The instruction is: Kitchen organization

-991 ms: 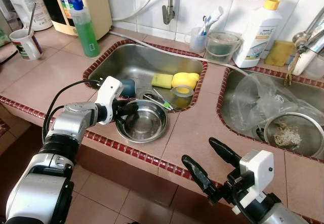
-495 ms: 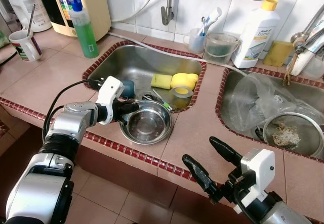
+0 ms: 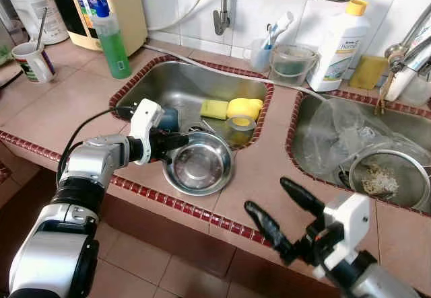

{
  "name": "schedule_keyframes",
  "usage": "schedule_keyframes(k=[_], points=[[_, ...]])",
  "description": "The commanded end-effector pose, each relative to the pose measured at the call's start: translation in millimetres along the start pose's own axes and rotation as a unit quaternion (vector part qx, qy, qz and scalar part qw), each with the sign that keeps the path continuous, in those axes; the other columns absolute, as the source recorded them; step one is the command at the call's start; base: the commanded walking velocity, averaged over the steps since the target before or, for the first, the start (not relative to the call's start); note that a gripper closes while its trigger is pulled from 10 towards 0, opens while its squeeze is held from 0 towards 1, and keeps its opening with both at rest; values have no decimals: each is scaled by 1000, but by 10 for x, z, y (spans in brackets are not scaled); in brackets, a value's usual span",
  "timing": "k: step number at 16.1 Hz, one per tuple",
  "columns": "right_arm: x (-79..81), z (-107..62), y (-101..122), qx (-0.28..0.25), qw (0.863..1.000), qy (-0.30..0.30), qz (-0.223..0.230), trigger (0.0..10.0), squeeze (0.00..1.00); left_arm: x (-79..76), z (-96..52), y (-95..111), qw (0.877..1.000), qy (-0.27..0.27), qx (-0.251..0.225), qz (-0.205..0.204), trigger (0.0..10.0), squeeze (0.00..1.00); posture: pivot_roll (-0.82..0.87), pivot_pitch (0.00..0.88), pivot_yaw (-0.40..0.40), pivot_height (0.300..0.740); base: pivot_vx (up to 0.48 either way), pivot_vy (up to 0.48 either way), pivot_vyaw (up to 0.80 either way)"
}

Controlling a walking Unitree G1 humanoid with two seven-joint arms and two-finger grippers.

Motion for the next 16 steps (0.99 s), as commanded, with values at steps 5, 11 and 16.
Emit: schedule_keyframes(k=[5,11,16], points=[[-256,140,254,-33,999,-22,-36,10000,0,38,26,289,996,21,-70,-43,0,0,-217,98,37,740,0,0,0],[-392,283,263,-24,997,-21,-68,10000,0,161,150,597,976,111,-168,-80,10000,0,-202,122,29,740,0,0,0],[-289,127,114,-5,998,-34,-48,10000,0,257,194,767,960,169,-203,-88,10000,0,-247,162,38,740,0,0,0]])
Point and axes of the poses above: a point about 5 cm out from each wrist's last joint towards the gripper, its own z axis pointing out of the wrist towards the gripper, its own y axis along the axis of the wrist's last joint, x = y × z, the point moved 4 cm from there along z, pointing out of the wrist towards the gripper, and after that the axes turned 12 degrees about z, right-handed, at the moved point
